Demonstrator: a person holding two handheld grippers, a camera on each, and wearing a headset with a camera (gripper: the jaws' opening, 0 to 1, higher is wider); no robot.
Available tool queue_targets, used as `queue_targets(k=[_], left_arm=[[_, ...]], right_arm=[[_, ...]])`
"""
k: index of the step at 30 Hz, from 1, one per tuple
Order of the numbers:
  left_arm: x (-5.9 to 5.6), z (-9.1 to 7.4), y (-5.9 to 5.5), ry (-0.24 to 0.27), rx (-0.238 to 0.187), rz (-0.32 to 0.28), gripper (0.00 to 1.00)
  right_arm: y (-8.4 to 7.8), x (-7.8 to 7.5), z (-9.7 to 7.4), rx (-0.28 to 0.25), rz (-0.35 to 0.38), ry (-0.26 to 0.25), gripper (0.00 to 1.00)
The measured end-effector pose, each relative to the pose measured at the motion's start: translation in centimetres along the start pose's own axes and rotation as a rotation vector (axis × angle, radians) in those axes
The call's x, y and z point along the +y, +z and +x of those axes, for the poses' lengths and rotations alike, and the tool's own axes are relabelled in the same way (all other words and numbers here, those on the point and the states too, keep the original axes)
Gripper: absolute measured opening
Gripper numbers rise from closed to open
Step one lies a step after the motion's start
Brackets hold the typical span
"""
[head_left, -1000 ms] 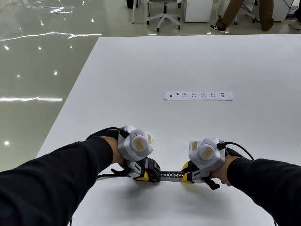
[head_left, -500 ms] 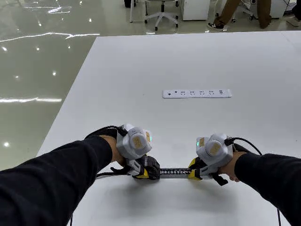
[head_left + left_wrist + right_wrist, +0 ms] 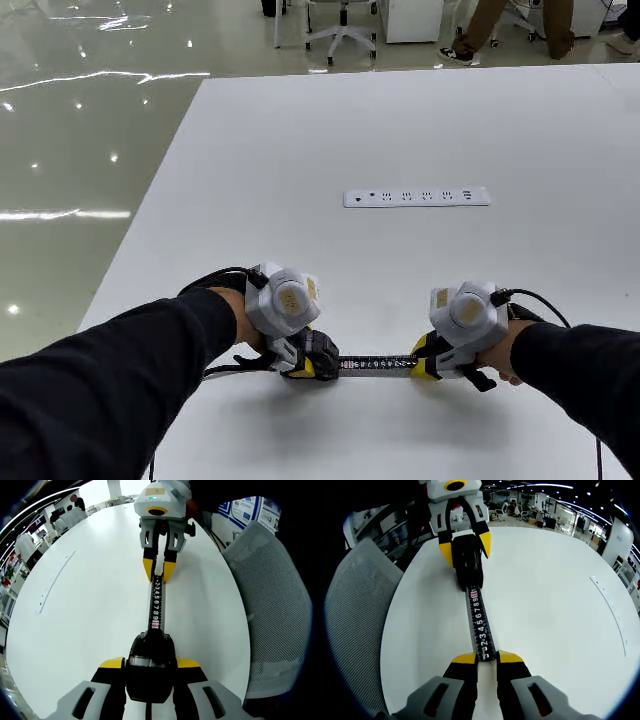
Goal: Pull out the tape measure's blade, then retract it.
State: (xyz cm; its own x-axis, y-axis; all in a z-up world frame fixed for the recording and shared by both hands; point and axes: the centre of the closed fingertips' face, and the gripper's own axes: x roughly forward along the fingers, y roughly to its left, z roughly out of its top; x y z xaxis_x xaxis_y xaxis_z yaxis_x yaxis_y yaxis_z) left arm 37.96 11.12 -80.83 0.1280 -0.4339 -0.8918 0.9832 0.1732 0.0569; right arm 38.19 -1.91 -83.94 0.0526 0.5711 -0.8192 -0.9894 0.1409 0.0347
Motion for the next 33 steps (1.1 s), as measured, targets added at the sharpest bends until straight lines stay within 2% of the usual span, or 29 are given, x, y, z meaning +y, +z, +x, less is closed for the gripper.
queue_targets(k=[6, 33], left_arm=[[0.0, 0.0, 0.0, 0.0, -0.002, -0.004, 0.32], [0.0, 0.0, 0.0, 0.005, -0.009, -0.019, 0.32]], right_arm=[[-0.6, 0.2, -0.3, 0.013, -0.021, -0.005, 0.08], [-3.0, -0.3, -2.1, 0.027, -0.004, -0.025, 0.08]])
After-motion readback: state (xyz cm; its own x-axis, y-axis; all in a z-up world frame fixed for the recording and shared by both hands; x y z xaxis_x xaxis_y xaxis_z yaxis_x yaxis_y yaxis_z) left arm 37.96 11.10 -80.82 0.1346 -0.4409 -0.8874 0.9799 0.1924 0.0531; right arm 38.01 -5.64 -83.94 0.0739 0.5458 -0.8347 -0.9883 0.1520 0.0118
